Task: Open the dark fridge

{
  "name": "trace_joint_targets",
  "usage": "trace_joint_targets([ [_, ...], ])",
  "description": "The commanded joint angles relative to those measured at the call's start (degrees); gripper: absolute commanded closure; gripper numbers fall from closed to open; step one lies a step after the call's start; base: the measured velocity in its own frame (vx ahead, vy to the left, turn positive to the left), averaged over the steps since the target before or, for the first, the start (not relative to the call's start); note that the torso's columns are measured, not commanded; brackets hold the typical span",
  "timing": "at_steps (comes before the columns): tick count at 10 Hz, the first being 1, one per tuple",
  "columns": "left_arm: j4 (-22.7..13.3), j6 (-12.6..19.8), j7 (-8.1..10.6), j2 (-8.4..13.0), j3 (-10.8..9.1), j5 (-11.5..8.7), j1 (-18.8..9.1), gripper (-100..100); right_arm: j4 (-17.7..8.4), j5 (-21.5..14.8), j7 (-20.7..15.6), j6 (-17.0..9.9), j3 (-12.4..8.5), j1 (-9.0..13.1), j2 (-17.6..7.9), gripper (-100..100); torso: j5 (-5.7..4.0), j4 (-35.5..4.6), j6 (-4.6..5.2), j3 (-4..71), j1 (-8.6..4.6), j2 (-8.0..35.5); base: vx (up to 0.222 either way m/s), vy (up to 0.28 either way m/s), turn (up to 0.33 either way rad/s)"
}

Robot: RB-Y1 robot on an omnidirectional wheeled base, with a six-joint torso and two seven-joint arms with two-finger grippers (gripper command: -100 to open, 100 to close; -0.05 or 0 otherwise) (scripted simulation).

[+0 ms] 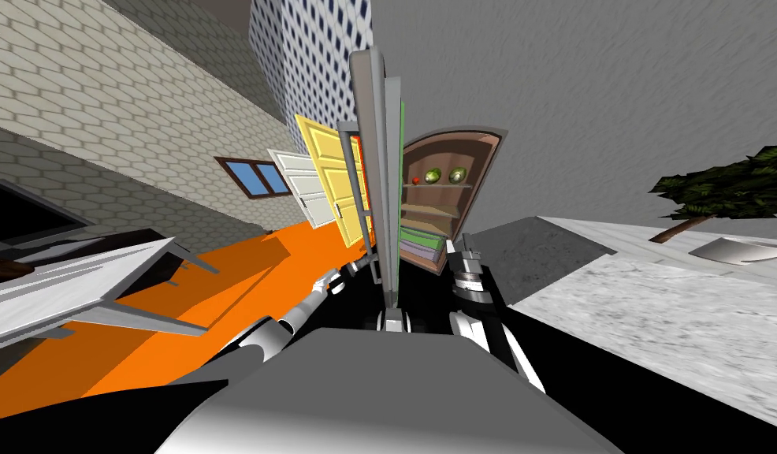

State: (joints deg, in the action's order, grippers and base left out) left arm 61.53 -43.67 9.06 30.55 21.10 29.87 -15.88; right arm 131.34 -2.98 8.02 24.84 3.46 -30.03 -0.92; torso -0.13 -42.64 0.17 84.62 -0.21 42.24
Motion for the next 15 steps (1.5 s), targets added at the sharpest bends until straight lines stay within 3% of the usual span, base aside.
trace_joint_targets([
  [1, -1.3, -3.4, 4.09, 0.1, -3.89, 4.2, -1.2, -100, 0.0, 0.0, 0.0, 0.0, 0.0, 0.0, 0.0, 0, 0.00, 0.0, 0.03, 0.0, 0.00, 0.0, -0.009, -0.059, 0.037],
  [2, -1.3, -3.4, 4.61, 0.1, -4.30, 4.9, -1.2, -100, 0.0, 0.0, 0.0, 0.0, 0.0, 0.0, 0.0, 0, 0.00, 0.1, 0.00, 0.0, -0.02, 0.0, -0.004, -0.062, 0.022],
  [3, -2.0, -5.4, 7.05, 0.3, -6.43, 7.2, -1.5, -100, 0.0, 0.0, 0.0, 0.0, 0.0, 0.0, 0.0, 0, 0.02, 0.1, -0.01, 0.0, 0.02, 0.0, -0.001, -0.067, 0.050],
  [4, -2.0, -5.4, 7.39, 0.3, -6.68, 8.0, -1.5, -100, 0.0, 0.0, 0.0, 0.0, 0.0, 0.0, 0.0, 0, 0.01, 0.1, -0.02, 0.0, 0.03, 0.0, -0.007, -0.061, 0.030],
  [5, -2.7, -7.3, 9.43, 0.5, -8.90, 10.2, -1.8, -100, 0.0, 0.0, 0.0, 0.0, 0.0, 0.0, 0.0, 0, 0.03, 0.1, 0.02, 0.0, 0.05, 0.0, -0.015, -0.070, 0.042],
  [6, -2.7, -7.3, 10.17, 0.5, -9.06, 11.1, -1.8, -100, 0.0, 0.0, 0.0, 0.0, 0.0, 0.0, 0.0, 0, 0.00, 0.1, 0.00, 0.0, 0.02, 0.0, 0.000, -0.057, 0.020],
  [7, -3.5, -9.2, 12.21, 0.7, -11.36, 13.3, -2.1, -100, 0.0, 0.0, 0.0, 0.0, 0.0, 0.0, 0.0, 0, 0.04, 0.2, -0.02, 0.0, 0.07, 0.0, -0.001, -0.059, 0.041],
  [8, -3.5, -9.2, 12.94, 0.7, -11.44, 14.2, -2.1, -100, 0.0, 0.0, 0.0, 0.0, 0.0, 0.0, 0.0, 0, 0.05, 0.2, -0.08, 0.0, 0.11, 0.0, -0.009, -0.054, 0.024],
  [9, -3.2, -8.7, 12.38, 0.8, -10.93, 13.5, -1.8, -100, 0.0, 0.0, 0.0, 0.0, 0.0, 0.0, 0.0, 0, 0.08, 0.3, -0.08, 0.0, 0.15, 0.0, -0.005, -0.021, 0.006],
  [10, -3.3, -8.8, 12.60, 0.8, -11.01, 13.6, -1.8, 0, 0.0, 0.0, 0.0, 0.0, 0.0, 0.0, 0.0, 0, 0.12, 0.3, -0.11, 0.0, 0.25, 0.0, 0.000, 0.000, 0.000],
  [15, -3.3, -8.8, 12.58, 0.8, -10.97, 13.6, -1.8, 0, 0.0, 0.0, 0.0, 0.0, 0.0, 0.0, 0.0, 0, 0.13, 0.4, -0.17, 0.0, 0.21, 0.0, 0.000, 0.000, 0.000],
])
